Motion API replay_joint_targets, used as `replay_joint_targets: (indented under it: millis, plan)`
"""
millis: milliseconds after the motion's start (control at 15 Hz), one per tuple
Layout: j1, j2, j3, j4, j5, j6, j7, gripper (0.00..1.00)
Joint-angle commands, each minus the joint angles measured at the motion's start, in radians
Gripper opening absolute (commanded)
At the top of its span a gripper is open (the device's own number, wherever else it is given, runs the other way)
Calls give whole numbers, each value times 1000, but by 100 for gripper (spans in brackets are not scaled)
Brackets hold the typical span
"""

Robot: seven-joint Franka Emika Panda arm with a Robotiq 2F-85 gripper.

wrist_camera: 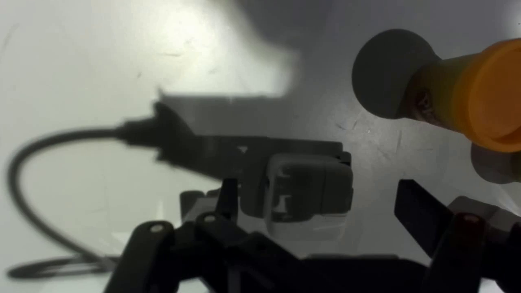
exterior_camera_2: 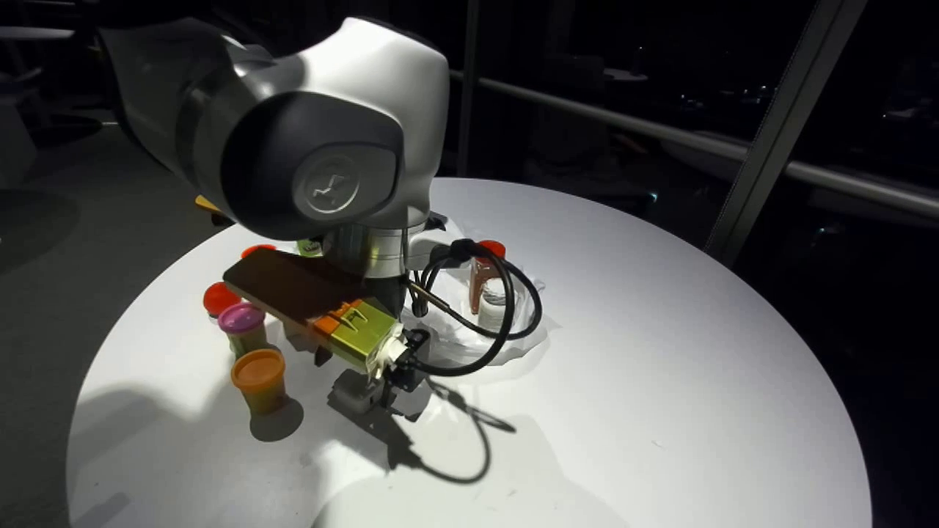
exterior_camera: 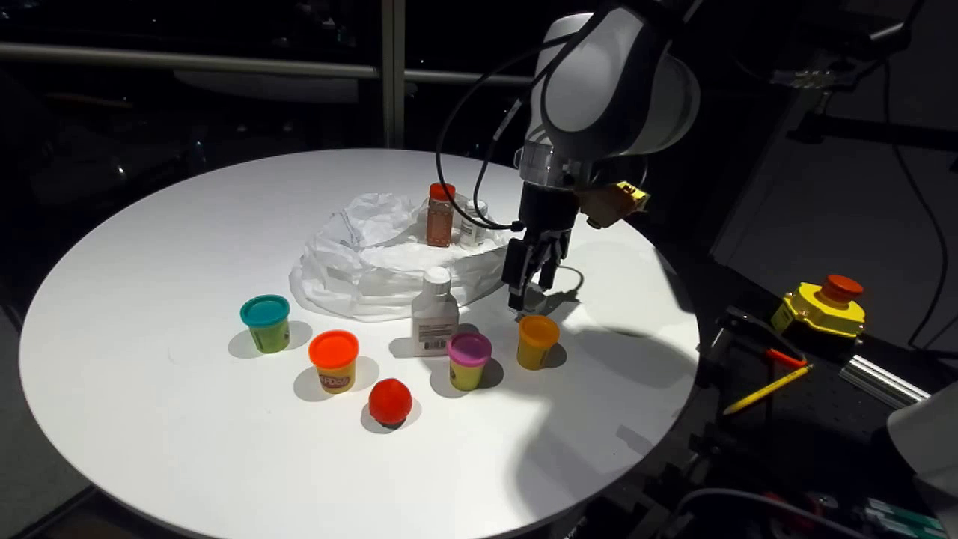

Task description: Pick up the objects on the table and put them on the plastic

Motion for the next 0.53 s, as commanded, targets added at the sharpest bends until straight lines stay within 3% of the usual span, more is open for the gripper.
replay_joint_targets:
  millis: [0,67,400,467]
  plan:
    - [-3,27,-9,37,-26,7,25,74]
    - [-5,29,-11,42,-26,-1,27,70]
    - [26,-17,-66,17,-54,-11,108,28]
    - [31,-38,-75,11,-56,-11,131,27]
